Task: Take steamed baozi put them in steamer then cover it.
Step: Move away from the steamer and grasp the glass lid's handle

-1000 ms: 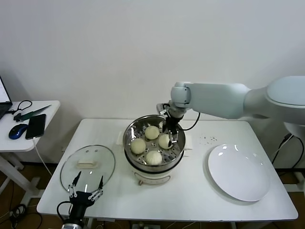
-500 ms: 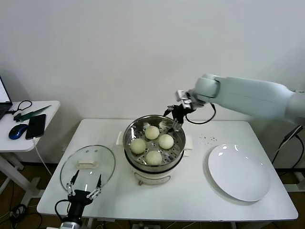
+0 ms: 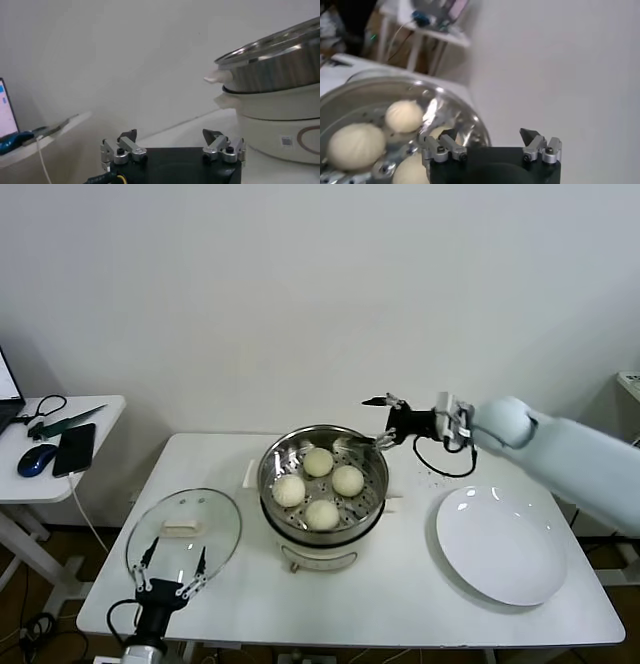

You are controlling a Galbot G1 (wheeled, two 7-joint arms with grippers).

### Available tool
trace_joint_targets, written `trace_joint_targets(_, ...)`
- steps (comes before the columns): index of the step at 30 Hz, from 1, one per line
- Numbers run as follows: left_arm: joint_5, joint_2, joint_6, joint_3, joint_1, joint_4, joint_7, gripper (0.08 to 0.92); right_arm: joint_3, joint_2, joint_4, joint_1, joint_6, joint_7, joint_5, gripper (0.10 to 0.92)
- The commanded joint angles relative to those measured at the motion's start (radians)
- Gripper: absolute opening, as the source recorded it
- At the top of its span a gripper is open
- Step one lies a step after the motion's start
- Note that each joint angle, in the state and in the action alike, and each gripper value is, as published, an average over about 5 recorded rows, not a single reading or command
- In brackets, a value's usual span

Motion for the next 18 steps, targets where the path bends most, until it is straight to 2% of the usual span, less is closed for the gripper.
trace_joint_targets(1, 0.115, 0.0, 0.045, -0.023, -0.024, -0.016, -0.001, 0.823, 0.835, -0.065, 0.108, -0.74, 0.036, 0.125, -0.086, 0.823)
trace_joint_targets(7, 0.331, 0.002, 0.066, -0.056, -0.046, -0.032, -0.008, 0.823, 1.106, 0.046, 0.143, -1.0, 0.016, 0.153, -0.141, 0.823)
trace_joint_targets(18, 1.016, 0.038, 0.112, -0.055, -0.056, -0.084, -0.025, 0.823, 1.388, 0.237, 0.214, -1.291, -0.052, 0.177, -0.224, 0.823)
